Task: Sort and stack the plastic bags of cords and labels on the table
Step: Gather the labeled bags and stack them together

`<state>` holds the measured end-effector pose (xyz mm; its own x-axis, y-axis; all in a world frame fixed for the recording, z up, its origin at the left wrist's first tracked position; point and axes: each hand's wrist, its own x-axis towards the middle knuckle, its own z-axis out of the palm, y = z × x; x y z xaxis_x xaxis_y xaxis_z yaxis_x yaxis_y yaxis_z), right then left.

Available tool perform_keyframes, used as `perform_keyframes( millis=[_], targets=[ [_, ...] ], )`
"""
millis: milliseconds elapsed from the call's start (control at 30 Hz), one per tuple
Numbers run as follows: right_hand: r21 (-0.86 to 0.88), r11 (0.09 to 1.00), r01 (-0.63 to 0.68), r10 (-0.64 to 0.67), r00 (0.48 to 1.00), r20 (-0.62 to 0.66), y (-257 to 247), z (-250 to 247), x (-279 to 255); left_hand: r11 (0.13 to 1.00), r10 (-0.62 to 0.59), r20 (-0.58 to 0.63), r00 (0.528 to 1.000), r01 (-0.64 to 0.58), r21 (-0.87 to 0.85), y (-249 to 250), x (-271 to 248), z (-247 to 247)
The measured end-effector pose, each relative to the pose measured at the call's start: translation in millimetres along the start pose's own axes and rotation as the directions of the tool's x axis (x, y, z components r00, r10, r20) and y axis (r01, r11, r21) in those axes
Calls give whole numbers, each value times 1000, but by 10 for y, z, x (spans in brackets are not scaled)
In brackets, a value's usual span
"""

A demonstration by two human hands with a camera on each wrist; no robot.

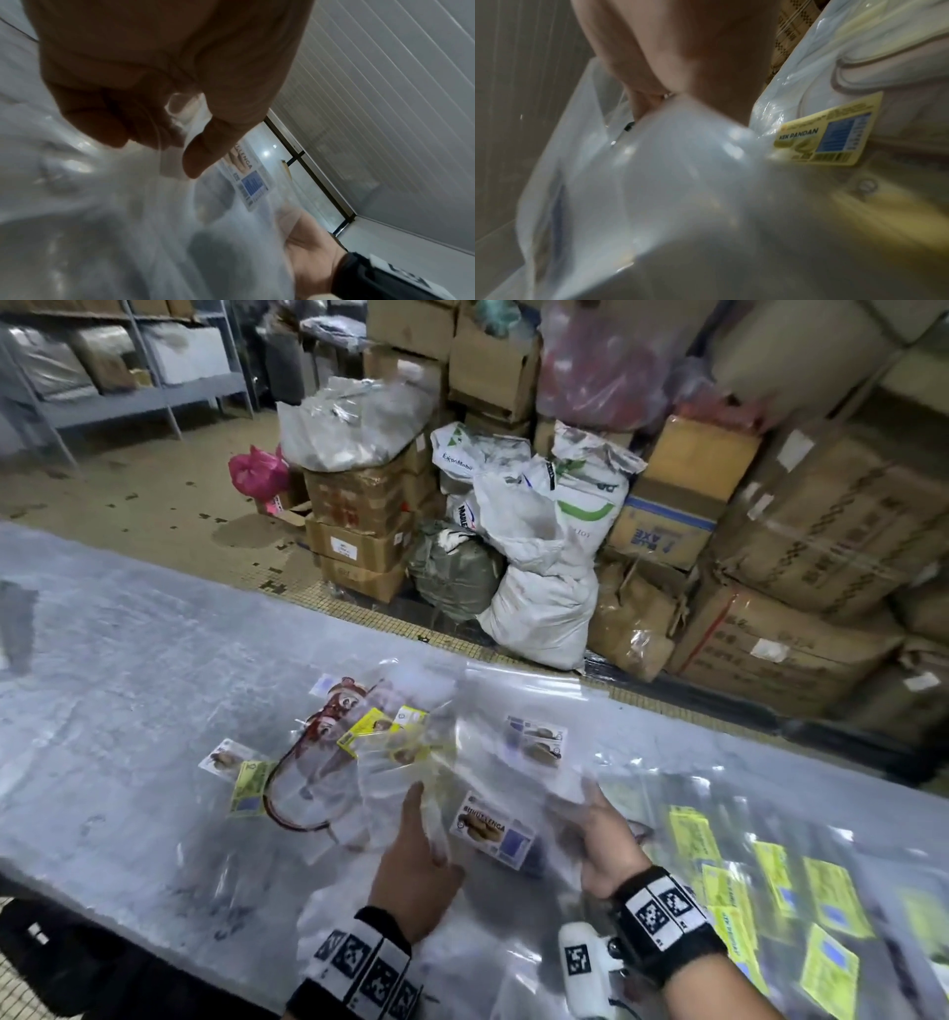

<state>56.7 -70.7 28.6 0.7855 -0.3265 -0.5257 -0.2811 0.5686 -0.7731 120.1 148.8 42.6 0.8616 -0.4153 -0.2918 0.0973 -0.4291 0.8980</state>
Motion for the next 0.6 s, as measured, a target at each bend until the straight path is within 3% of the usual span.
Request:
perform_keyframes(
  millis=[67, 200, 367, 467, 533, 600],
  targets=[
    [46, 999, 19, -18, 1000, -19, -17, -43, -32, 999, -20, 38, 999, 19, 32, -23, -4, 58],
    [-31, 999, 44, -46, 997, -65, -74, -149, -92, 1000, -6, 77, 997, 6, -6, -19, 11, 97],
    [-81, 994, 72, -76, 996, -44, -92, -181, -192, 991, 108, 25, 994, -106, -88, 102, 135, 167],
    [-112, 992, 65, -77, 991, -112, -20, -245, -146, 989, 114, -17, 993, -115, -88, 225, 197, 234],
    [-135, 990, 49, -64, 992, -109, -57, -270, -187, 987, 96, -21, 995, -98, -125, 321, 249, 255],
    [-122, 992, 43, -55, 993, -101, -83, -303, -225, 979, 17, 52, 999, -6, -205, 419, 325, 258]
  ],
)
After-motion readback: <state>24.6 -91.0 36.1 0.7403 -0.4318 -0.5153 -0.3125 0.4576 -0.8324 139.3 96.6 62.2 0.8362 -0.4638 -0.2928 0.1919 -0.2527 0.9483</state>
